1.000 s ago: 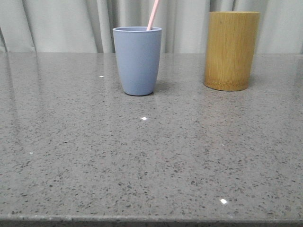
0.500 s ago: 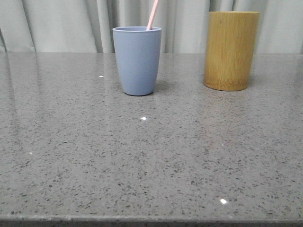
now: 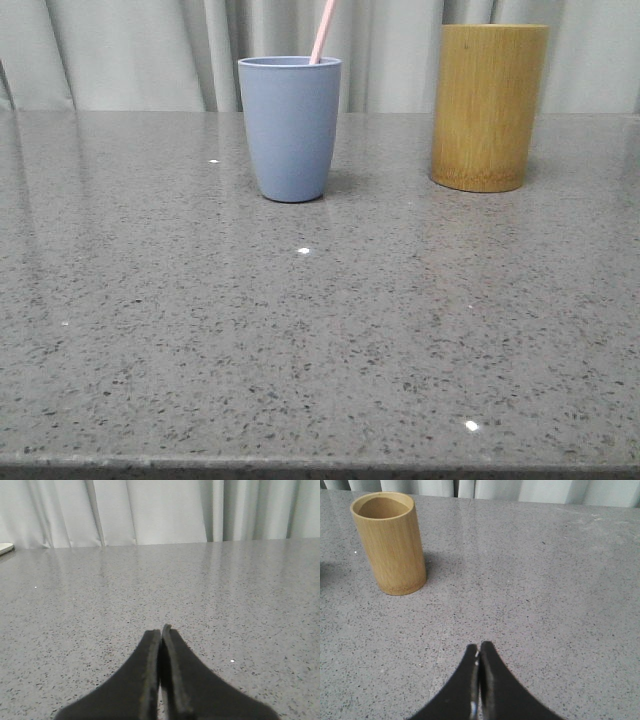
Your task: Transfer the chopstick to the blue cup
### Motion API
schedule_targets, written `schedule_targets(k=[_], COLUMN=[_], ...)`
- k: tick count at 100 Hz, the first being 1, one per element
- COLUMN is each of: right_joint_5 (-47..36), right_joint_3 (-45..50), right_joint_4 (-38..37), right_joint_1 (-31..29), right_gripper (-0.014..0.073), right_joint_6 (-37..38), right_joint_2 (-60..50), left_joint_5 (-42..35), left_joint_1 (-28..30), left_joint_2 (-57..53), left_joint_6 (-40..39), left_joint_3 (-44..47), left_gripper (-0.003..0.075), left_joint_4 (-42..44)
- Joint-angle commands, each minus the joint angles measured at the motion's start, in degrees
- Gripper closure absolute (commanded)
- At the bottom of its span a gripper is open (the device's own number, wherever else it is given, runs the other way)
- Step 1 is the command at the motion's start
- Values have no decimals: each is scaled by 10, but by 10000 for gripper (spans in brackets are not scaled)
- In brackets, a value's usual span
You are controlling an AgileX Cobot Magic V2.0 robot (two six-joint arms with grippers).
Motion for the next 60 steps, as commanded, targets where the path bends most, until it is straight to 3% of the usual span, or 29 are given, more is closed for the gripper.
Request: schedule_targets(k=[1,25,50,60], right_joint_5=[-39,-66,-187,-250], right_joint_3=[-14,-7,49,102], right_joint_4=[-14,-12,121,163], right_joint_1=[-3,-3,-46,-86], right_gripper=[660,660,660,660], right_joint_6=[-3,-13,-209,-240], right_joint_2=[3,2,-53,-91], left_joint_5=[-51,-51,-51,-51], left_joint_1=[0,0,0,0], left_joint_2=[-19,-19,-19,-19], left_joint_6=[-8,-8,-8,-8], left_joint_3=[4,4,4,4], left_gripper=[739,739,739,739], left_joint_4=[1,1,1,1])
